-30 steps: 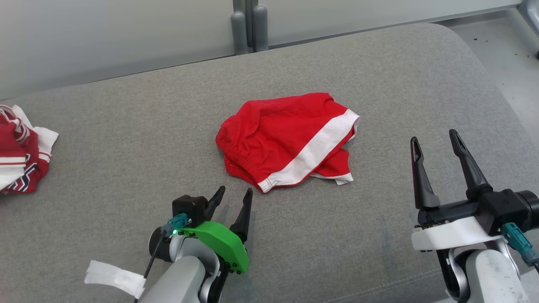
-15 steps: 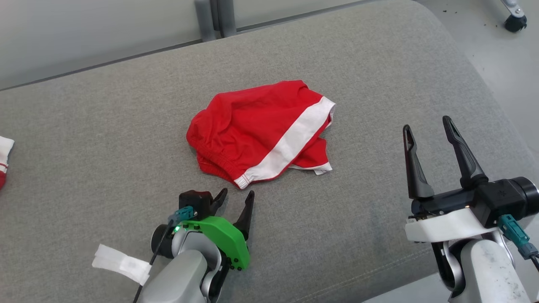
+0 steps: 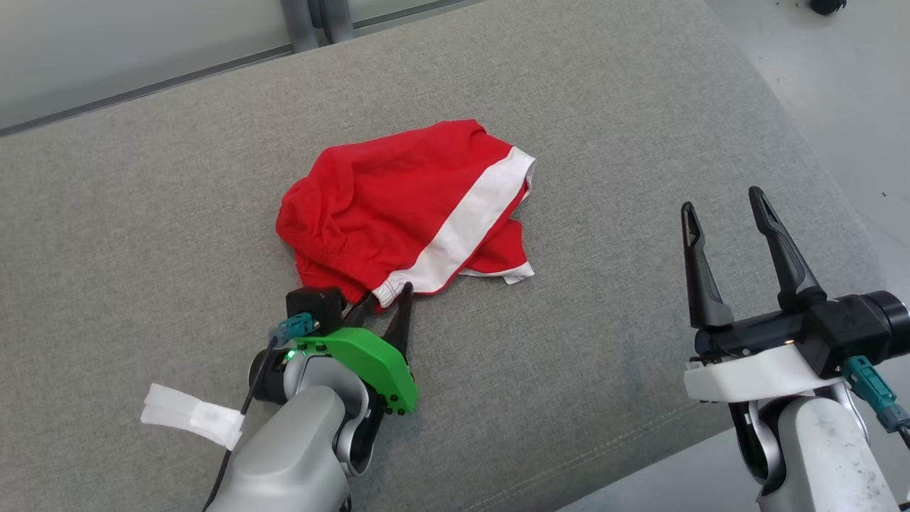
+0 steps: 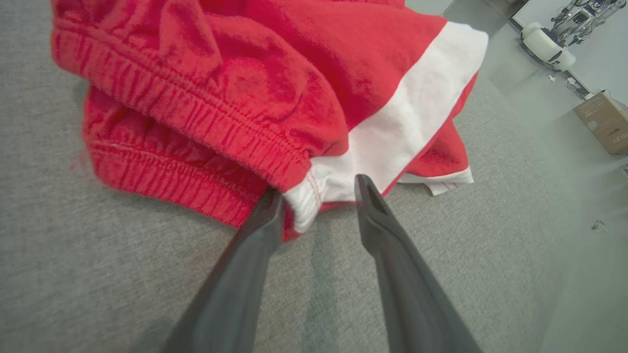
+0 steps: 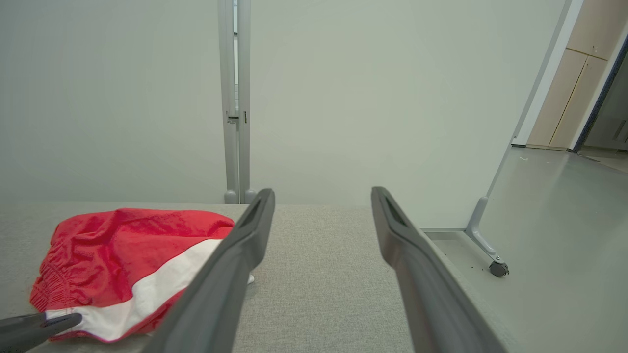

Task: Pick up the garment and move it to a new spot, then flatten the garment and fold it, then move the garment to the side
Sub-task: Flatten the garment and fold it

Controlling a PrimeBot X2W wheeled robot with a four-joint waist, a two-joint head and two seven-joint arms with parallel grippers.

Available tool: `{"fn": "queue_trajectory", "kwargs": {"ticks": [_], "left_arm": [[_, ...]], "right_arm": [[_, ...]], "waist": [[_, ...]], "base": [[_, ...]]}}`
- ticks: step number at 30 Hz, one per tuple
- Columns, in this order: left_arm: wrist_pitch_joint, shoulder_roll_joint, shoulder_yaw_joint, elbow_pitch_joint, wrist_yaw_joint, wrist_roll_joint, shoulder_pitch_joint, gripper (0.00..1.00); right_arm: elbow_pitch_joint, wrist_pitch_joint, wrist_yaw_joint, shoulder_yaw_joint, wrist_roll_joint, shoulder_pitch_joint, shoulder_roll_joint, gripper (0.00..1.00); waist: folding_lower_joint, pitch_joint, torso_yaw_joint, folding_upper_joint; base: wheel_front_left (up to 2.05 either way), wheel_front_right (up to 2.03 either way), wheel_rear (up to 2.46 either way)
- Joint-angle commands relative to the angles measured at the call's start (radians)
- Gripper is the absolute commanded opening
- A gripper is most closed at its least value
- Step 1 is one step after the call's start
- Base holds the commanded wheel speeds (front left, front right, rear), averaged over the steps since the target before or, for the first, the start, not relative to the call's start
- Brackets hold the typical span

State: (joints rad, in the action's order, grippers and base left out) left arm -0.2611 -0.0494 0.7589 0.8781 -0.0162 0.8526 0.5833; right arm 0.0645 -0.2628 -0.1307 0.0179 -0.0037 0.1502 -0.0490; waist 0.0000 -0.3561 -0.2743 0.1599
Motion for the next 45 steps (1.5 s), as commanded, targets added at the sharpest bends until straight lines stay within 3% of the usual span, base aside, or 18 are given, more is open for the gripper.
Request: {"fn": "queue_trajectory", "kwargs": {"ticks": [1,2,13,21,27,37,45], "left_arm": [[-0.005,-0.002,-0.007,-0.007,0.002,-0.004,0.015,0.24],[-0.005,-0.002,-0.011,-0.015,0.002,-0.006,0.013,0.00],[-0.005,-0.007,-0.117,-0.099,0.006,-0.105,-0.037,0.00],[-0.005,-0.077,-0.268,-0.207,0.018,-0.208,-0.133,0.00],[-0.005,-0.116,-0.318,-0.247,0.025,-0.242,-0.200,0.00],[0.007,-0.132,-0.324,-0.173,0.032,-0.224,-0.245,0.00],[0.003,-0.113,-0.328,-0.092,0.009,-0.208,-0.211,0.00]], "right_arm": [[0.003,-0.003,0.000,-0.003,-0.001,0.010,-0.003,1.00],[0.001,-0.003,0.000,-0.004,-0.001,0.010,-0.003,1.00],[-0.003,-0.003,0.000,-0.034,0.001,-0.020,-0.003,1.00],[-0.012,-0.003,0.000,-0.045,0.006,-0.054,-0.003,1.00],[-0.030,-0.003,0.000,-0.032,0.012,-0.070,-0.003,1.00],[-0.046,-0.003,0.000,-0.010,0.012,-0.073,-0.003,1.00],[-0.049,-0.003,0.000,-0.008,0.004,-0.050,-0.003,1.00]], "waist": [[0.0000,-0.002,-0.001,0.0000],[0.0000,-0.002,-0.001,0.0000],[0.0000,0.032,0.062,0.0000],[0.0000,0.080,0.146,0.0000],[0.0000,0.106,0.184,0.0000],[0.0000,0.108,0.185,0.0000],[0.0000,0.085,0.163,0.0000]], "base": [[0.00,0.00,0.00],[0.00,0.00,0.00],[0.00,0.00,0.00],[0.00,0.00,0.00],[0.00,0.00,0.00],[0.00,0.00,0.00],[0.00,0.00,0.00]]}}
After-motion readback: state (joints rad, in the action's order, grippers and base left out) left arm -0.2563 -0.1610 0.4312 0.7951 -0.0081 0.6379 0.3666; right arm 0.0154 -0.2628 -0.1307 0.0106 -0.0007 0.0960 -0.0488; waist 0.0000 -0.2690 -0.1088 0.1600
